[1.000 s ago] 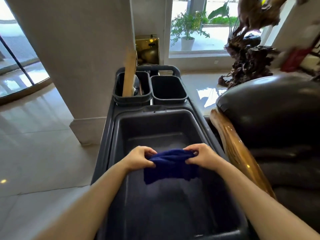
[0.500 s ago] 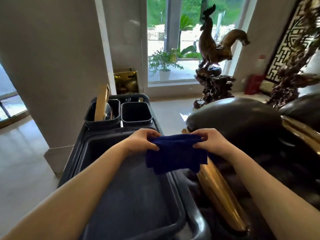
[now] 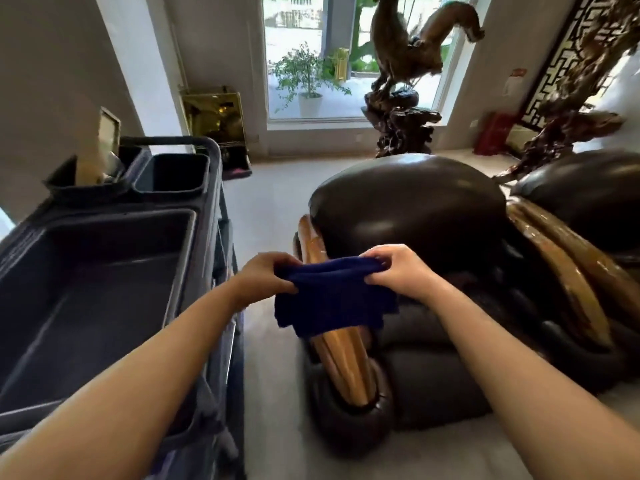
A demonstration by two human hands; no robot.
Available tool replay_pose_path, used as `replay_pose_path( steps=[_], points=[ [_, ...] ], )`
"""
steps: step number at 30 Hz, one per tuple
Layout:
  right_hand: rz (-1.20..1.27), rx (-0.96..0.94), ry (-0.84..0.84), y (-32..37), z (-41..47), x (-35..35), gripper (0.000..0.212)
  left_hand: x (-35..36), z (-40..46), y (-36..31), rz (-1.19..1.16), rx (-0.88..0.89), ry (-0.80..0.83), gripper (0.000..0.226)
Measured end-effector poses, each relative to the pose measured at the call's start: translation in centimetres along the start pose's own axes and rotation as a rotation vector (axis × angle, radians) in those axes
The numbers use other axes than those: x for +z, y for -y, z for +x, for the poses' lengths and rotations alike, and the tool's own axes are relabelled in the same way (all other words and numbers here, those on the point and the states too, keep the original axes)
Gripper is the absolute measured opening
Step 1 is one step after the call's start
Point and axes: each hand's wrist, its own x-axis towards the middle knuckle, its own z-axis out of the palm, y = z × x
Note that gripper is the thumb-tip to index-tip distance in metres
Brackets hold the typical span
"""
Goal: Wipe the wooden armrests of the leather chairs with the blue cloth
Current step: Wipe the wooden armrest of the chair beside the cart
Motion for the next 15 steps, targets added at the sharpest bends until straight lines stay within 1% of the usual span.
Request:
replay_pose_path(
  steps=[4,8,13,15],
  points=[
    [0.029,0.055,0.072,-6.0,0.3,-0.4,0.043,4.8,1.7,1.0,0.011,-0.075,0.032,0.034],
    [0.051,0.127,0.121,-10.8,2.0,0.5,0.037,8.1,4.4,3.3,0.024,-0.133,0.043,0.035],
    [0.114,0.21,0.156,-16.0,5.8,1.8,0.036,10.5,9.5,6.8,0.008,-0.201,0.045,0.036],
    [0.109,0.236,0.203,-18.3,7.8,2.0,0.036,11.4,11.8,8.0,0.008,-0.245,0.035,0.036]
  ],
)
